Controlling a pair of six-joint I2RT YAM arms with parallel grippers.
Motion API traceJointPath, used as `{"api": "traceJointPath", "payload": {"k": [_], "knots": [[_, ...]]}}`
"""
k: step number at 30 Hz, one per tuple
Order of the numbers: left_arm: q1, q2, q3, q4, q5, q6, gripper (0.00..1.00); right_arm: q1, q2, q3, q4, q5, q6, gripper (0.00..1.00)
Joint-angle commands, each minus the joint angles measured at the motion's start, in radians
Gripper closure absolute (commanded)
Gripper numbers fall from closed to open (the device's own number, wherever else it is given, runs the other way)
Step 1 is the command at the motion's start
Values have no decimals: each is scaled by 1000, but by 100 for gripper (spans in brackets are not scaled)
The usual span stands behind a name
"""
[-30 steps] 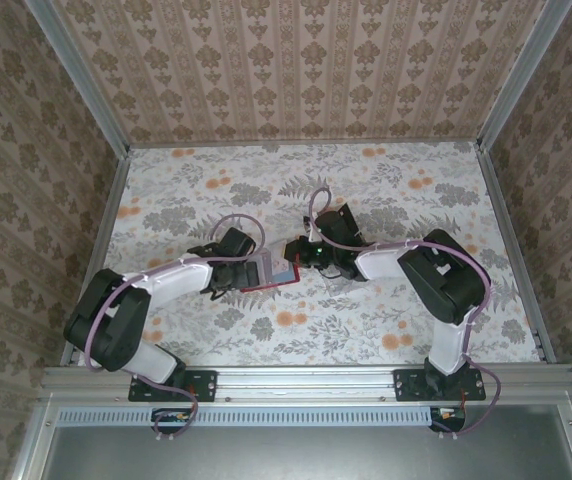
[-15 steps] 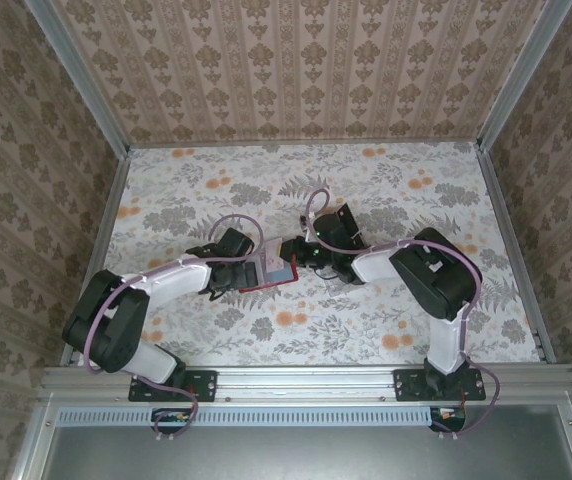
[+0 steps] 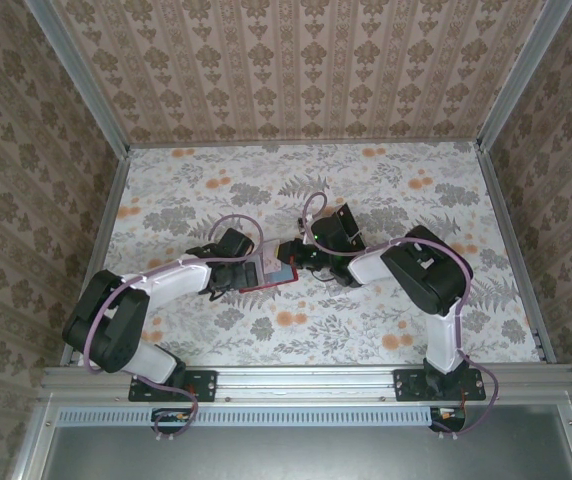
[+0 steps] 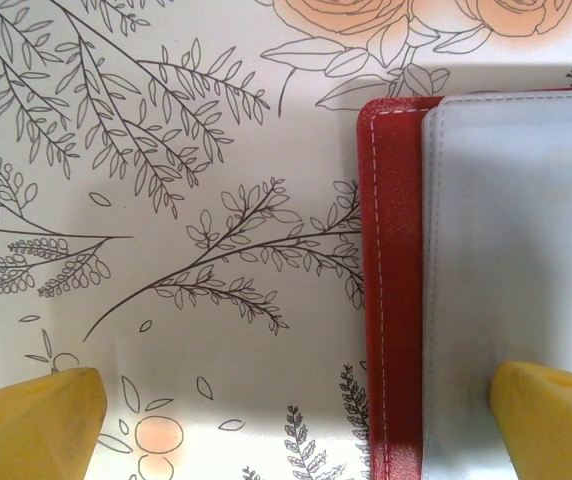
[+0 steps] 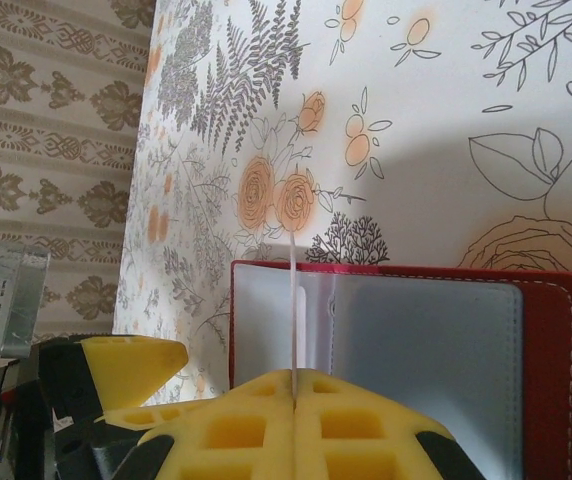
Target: Put the credit cards into the card holder
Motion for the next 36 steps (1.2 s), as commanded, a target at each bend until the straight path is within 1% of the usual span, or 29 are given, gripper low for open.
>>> {"api": "traceJointPath", "payload": {"k": [1,17,36], "knots": [[5,1,-29,-75,-33,1,0,12,28,12,33,10,6,100],[5,-2,-31,-73,-34,3,0,22,61,5,36,-3,2,100],[7,1,-30,-68,-32,7,0,25,74,-39,53,-57,-3,100]]}}
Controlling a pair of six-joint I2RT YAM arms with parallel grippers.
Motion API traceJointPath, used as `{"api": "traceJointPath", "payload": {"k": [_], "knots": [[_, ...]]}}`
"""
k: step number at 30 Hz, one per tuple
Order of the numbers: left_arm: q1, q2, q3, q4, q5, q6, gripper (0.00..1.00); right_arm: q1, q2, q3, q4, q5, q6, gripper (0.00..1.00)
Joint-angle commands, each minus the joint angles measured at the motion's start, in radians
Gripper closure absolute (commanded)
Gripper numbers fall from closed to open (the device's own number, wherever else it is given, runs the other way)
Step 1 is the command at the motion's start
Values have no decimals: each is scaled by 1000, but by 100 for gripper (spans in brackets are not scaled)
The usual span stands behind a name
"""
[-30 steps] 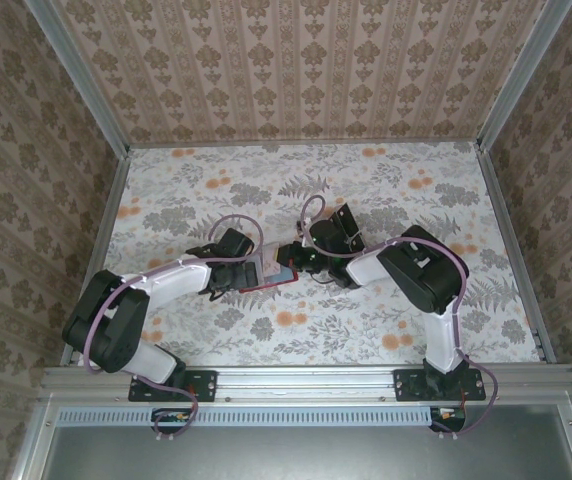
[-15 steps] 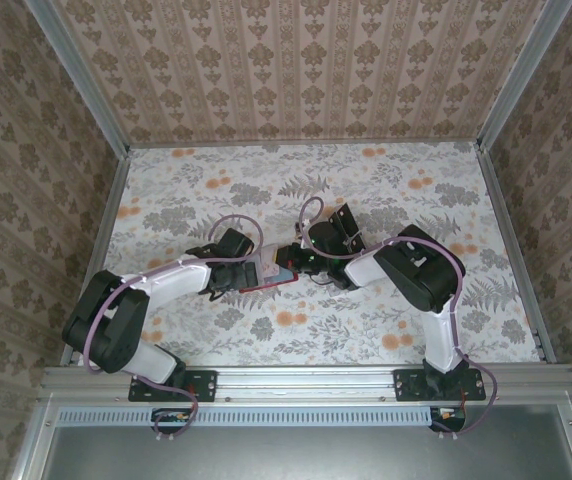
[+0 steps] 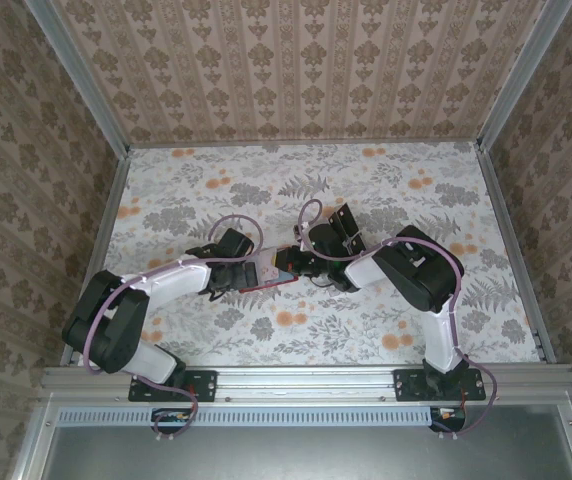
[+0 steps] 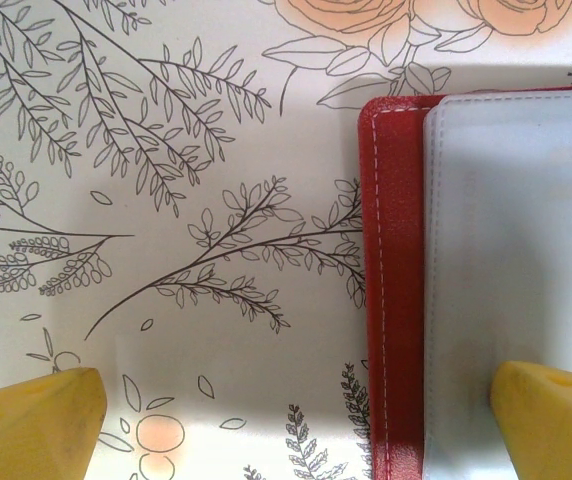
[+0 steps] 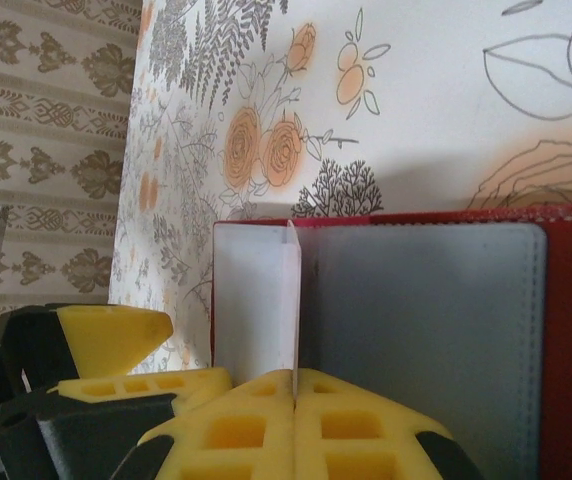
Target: Put the credit cards into the card holder
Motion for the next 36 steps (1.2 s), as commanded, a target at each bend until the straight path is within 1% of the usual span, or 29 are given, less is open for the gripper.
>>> {"api": "traceJointPath", "payload": {"k": [1,8,22,36], "knots": [[7,4,-27,-69,-32,7,0,7,25,-24,-1,-23,-3,100],[8,2,-28,-68,-31,8,0,7,30,-27,-18,-38,-4,100],[7,3,-29,-63,-25,5,0,20,67,32,-91,-64,-6,100],[5,2,-32,-53,-19,2,0,39,104,95,-150,-54,-11,100]]}}
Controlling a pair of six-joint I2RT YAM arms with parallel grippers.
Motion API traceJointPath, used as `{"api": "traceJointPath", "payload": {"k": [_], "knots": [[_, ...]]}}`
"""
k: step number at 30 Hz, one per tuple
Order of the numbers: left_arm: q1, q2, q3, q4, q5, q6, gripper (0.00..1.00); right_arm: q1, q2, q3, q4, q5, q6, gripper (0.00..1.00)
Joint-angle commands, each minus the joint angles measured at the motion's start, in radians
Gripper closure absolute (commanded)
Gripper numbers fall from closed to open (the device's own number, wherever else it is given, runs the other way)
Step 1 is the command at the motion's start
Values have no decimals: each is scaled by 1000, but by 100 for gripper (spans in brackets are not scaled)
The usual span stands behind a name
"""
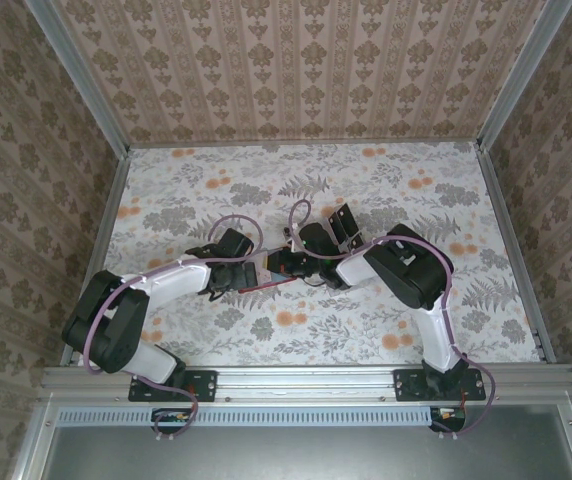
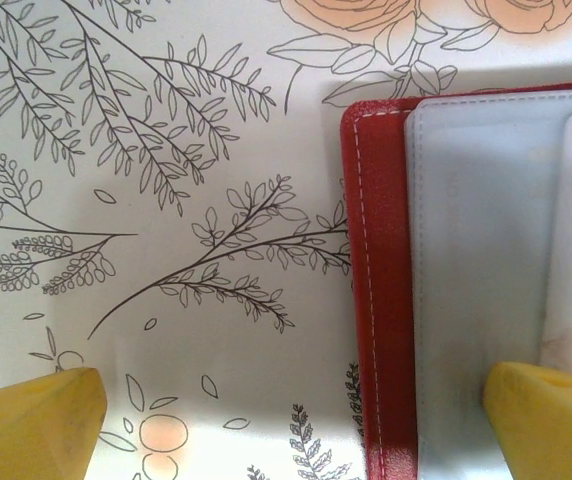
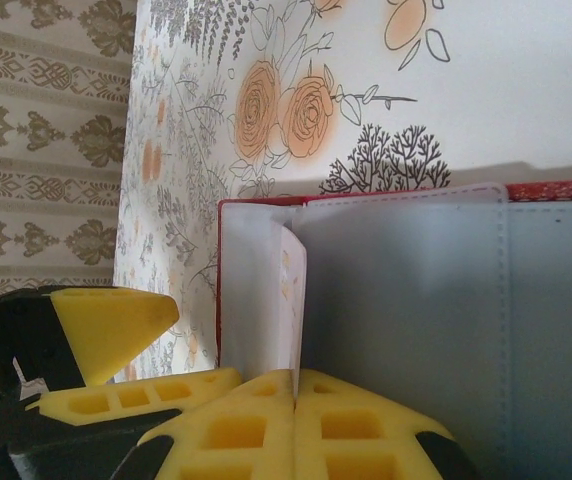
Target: Put the credit cards into the card holder
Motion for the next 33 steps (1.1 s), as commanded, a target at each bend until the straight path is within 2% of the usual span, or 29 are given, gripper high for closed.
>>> {"api": "traceJointPath", "payload": {"k": [1,6,11,15,17,27,33], "knots": [[5,2,-31,-54,-18,3,0,11,40,5,-100,-2,-11,100],[9,-15,-20,-70,-24,3,0,11,44,4,-105,6,-6,100],[57,-112,-14,-82,-22,-15,0,9,43,7,-125,8,-9,99],[116,-178,-18,-90,6,-22,0,11,27,12,-153,10,-18,77],[131,-188,-17,-94,18,-20,0,11,10,21,-180,13,-28,70],[143,-146,-45,-56,49,-16,0,11,-92,110,-498,105,-150,52],[143,-102,-55,-33,53,-4,0,11,-136,165,-681,193,-204,53]]}}
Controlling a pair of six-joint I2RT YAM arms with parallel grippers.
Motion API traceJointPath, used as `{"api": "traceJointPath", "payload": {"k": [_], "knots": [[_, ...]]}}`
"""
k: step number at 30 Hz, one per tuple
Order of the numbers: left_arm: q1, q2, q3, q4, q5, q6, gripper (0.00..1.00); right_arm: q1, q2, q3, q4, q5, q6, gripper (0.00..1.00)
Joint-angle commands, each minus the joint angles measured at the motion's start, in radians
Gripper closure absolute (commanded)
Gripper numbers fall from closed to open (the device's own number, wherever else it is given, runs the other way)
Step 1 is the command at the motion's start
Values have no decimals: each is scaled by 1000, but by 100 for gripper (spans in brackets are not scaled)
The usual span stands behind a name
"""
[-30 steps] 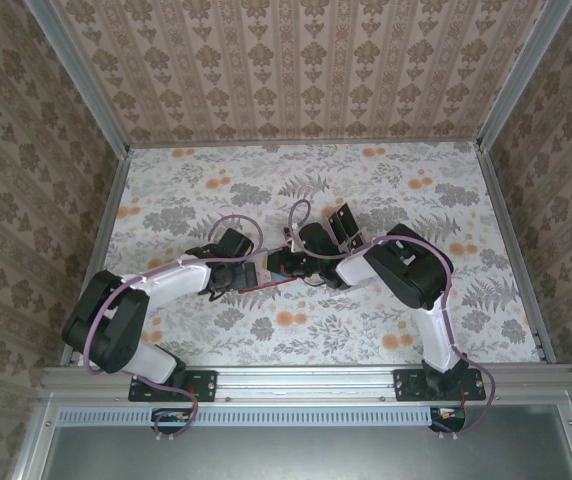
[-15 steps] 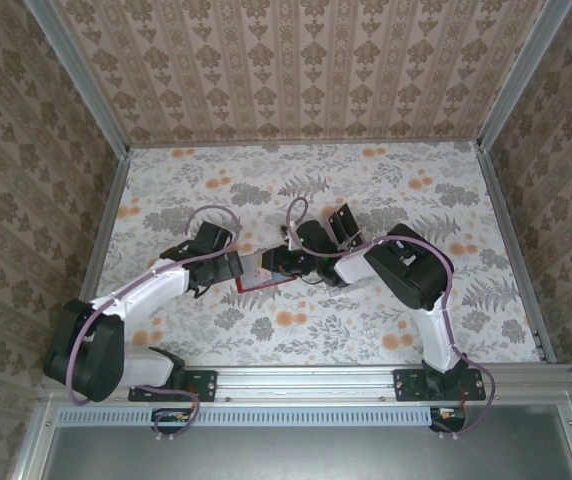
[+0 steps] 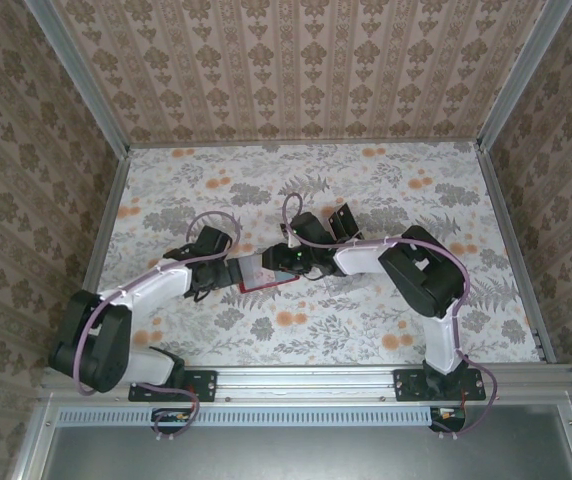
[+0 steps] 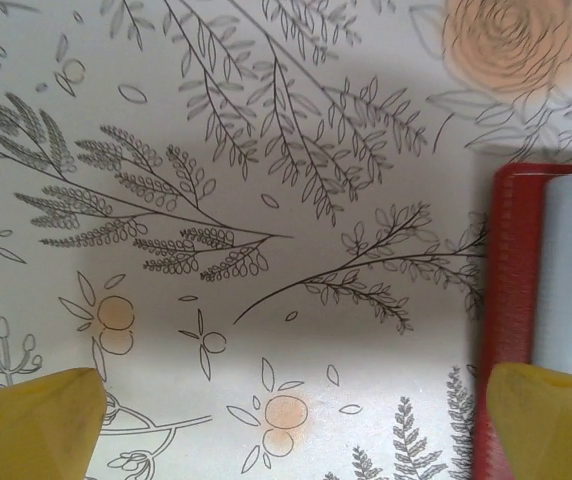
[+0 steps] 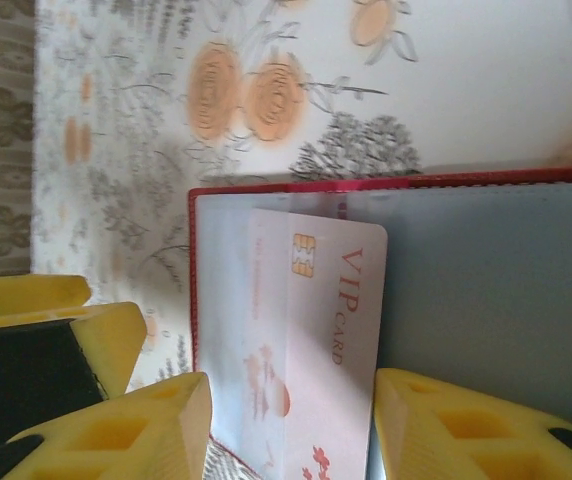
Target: Put the credit cards into the card holder
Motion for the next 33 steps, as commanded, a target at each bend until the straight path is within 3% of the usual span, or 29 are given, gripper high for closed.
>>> {"api": "traceJointPath", "payload": {"k": [1,5,12,16,24,26,30,33], "knots": [[7,17,-13,12,7,0,0,2,-26,41,-216,99,-62,55],[8,15,-20,7,-18,9,0,2,-13,86,-311,139,-89,68],[8,11,-18,-13,-63,28,0,2,-16,117,-368,179,-109,69],[8,22,-10,-9,-65,41,0,2,-39,116,-349,178,-113,59],[9,30,9,-12,-75,73,0,0,-91,114,-344,181,-115,62],[8,30,15,-14,-79,79,0,-2,-93,121,-365,193,-115,67],[4,30,31,-25,-87,93,0,-8,-74,160,-462,266,-124,89],[-3,37,42,-29,-94,100,0,-9,-51,191,-513,300,-147,94]]}}
